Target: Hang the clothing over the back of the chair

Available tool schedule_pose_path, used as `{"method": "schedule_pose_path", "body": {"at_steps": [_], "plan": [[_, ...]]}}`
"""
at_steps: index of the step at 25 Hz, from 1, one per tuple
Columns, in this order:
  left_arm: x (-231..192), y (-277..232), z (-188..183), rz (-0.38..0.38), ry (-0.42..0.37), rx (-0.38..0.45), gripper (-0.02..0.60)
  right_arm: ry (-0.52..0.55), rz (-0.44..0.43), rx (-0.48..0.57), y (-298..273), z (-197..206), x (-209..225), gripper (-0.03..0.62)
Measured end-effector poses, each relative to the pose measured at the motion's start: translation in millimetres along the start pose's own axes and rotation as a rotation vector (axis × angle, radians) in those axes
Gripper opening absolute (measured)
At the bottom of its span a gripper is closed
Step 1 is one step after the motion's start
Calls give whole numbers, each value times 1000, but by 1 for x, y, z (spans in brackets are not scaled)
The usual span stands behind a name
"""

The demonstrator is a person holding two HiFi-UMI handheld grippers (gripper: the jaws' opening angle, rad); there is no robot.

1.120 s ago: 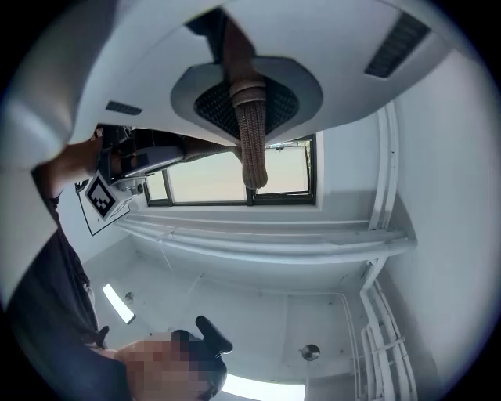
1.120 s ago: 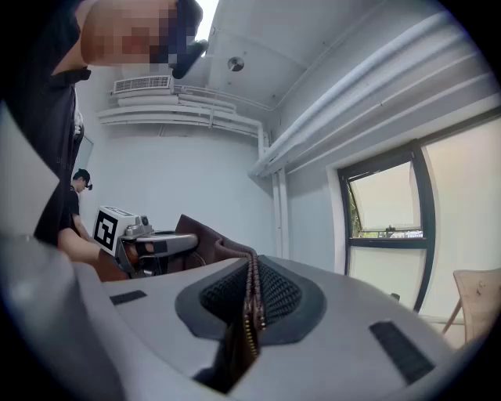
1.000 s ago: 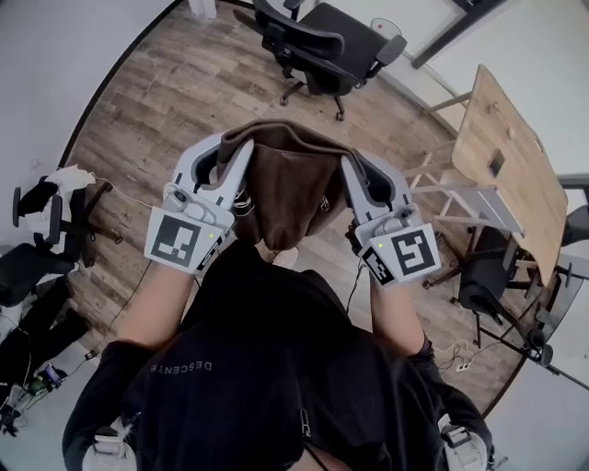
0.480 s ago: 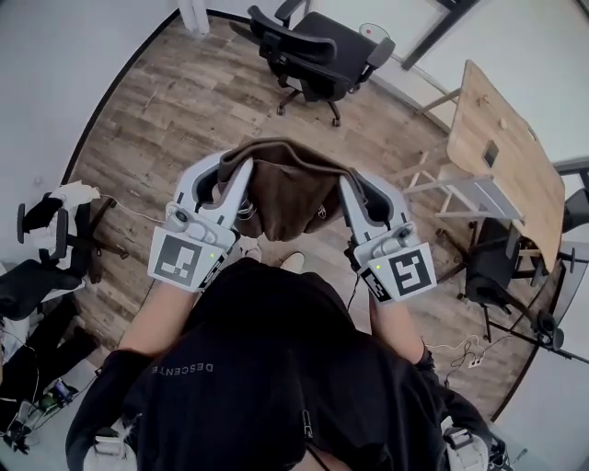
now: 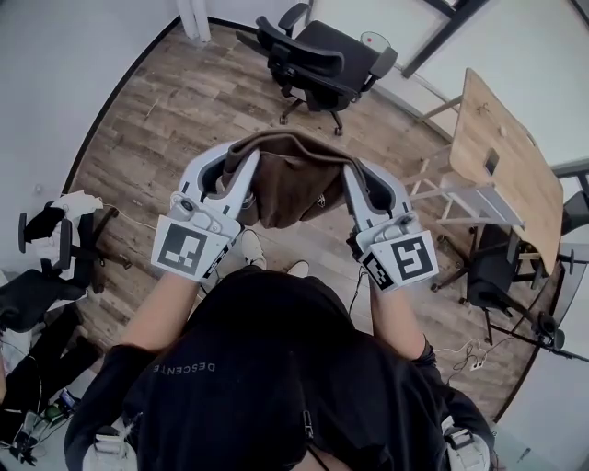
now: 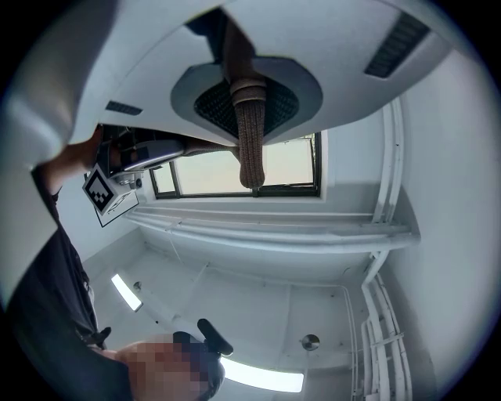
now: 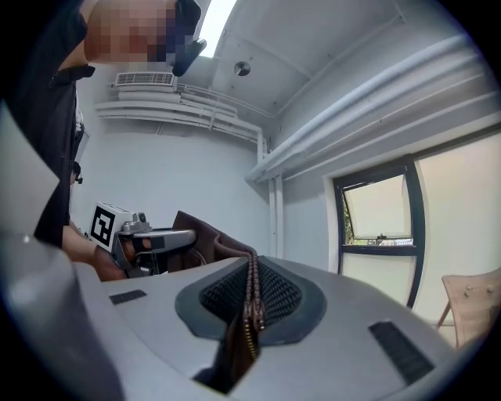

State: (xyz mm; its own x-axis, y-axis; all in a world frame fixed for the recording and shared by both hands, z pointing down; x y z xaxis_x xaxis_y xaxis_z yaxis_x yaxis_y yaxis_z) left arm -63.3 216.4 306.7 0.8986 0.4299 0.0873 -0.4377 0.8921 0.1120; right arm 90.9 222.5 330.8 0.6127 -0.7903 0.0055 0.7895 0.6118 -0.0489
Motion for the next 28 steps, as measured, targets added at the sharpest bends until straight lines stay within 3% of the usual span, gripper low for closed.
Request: {"method": "schedule_pose_path", "body": {"at_steps": [11,28], "plan": [[-32,-15,12,5,7,-13,49,-4,33,-31,-34,3,10,41],[-72,-32,23,78,24,-19,51,-11,105,-33,-74,3,13,40]]}}
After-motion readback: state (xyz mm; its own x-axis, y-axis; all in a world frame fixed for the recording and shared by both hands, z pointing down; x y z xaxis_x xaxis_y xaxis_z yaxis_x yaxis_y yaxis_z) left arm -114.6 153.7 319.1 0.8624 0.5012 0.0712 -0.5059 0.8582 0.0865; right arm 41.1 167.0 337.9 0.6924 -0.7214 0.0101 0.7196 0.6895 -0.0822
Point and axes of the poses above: the fingertips, and each gripper's own axes: y backward along the fingers, x to its right, z out of its underside, the point moved 1 cm from there along y, backward along the fingers, and after that the axes turned 14 degrees about -z, right-handed, at the moved point
